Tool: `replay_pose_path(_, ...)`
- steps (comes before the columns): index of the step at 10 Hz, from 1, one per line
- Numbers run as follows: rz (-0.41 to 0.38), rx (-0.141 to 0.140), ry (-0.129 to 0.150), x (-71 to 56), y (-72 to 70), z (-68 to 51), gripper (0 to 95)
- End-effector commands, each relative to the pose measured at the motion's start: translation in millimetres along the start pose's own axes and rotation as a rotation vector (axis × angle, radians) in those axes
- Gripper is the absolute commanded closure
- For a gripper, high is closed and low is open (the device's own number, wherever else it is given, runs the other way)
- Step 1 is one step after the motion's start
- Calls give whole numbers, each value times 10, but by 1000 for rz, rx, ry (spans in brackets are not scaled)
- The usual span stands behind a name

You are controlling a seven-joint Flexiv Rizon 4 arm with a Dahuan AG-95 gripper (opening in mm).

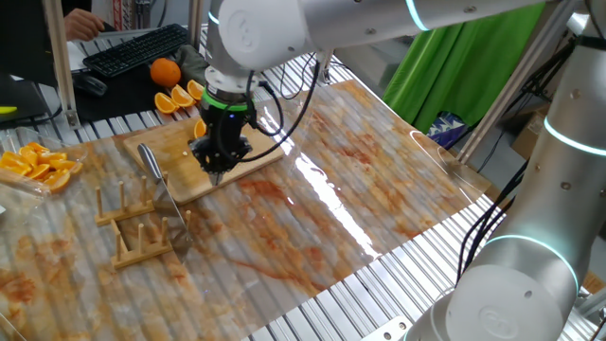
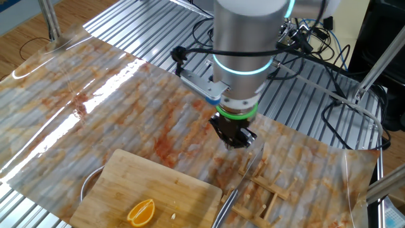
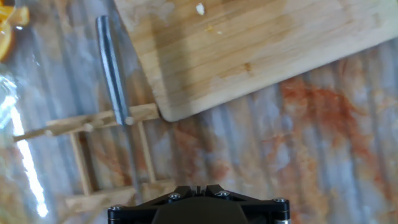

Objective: Chop the orange

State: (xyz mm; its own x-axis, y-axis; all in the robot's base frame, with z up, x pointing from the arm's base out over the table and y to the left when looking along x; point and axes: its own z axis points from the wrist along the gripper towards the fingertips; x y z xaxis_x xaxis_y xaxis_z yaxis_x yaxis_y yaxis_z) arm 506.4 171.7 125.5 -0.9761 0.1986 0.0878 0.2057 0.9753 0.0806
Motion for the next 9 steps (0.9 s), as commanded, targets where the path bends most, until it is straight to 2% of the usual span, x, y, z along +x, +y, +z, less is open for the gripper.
replay_pose_path(1,27,-3,-8,1,212,36,950)
replay_pose_path(3,47,-1,-7,-10,345,39,950)
replay_pose_path(4,59,-1,-4,-19,378,44,760)
replay_pose_path(9,62,-5,-3,-94,554,121,760)
